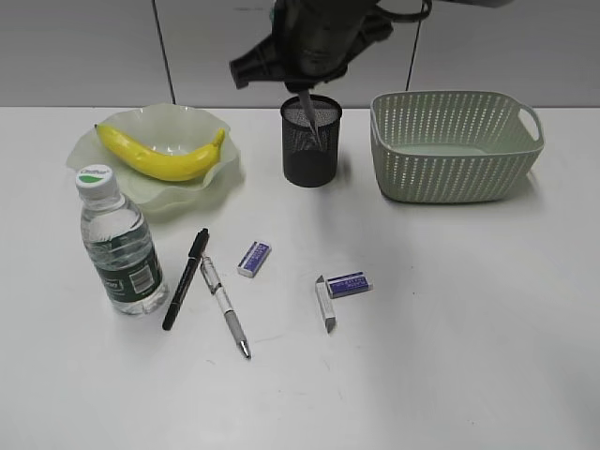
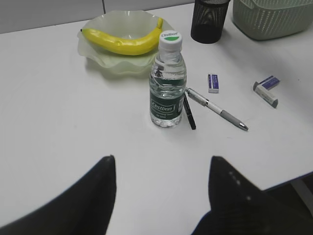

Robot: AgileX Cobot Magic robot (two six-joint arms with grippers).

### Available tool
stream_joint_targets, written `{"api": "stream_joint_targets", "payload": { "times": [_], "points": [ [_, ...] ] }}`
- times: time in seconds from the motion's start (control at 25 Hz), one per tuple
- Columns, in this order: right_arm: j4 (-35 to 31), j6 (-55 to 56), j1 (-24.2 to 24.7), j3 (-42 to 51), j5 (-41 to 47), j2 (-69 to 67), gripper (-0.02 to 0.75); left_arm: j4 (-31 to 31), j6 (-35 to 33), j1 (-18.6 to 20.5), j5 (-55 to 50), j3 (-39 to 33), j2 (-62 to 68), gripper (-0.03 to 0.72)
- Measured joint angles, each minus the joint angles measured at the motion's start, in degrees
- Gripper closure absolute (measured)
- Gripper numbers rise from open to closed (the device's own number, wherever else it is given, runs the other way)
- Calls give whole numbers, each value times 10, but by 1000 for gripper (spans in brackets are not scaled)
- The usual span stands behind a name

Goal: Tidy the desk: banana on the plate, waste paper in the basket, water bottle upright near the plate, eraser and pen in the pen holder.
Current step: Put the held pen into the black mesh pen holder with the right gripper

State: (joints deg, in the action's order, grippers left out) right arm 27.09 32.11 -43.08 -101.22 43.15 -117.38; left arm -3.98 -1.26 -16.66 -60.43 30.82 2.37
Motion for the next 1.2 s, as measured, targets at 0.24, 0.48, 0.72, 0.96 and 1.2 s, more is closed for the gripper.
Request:
{"api": "stream_joint_targets", "payload": {
  "times": [0.24,0.48,0.72,0.96,1.2],
  "points": [
    [111,41,60,0,-224,-24,629,0,-1,0,0,0,0,241],
    [110,71,121,0,-340,-70,629,0,-1,0,0,0,0,241],
    [110,73,125,1,-359,-114,630,0,-1,0,0,0,0,241],
    [110,73,125,1,-356,-124,522,0,-1,0,0,0,0,241],
    [104,73,124,1,-346,-123,314,0,-1,0,0,0,0,241]
  ]
}}
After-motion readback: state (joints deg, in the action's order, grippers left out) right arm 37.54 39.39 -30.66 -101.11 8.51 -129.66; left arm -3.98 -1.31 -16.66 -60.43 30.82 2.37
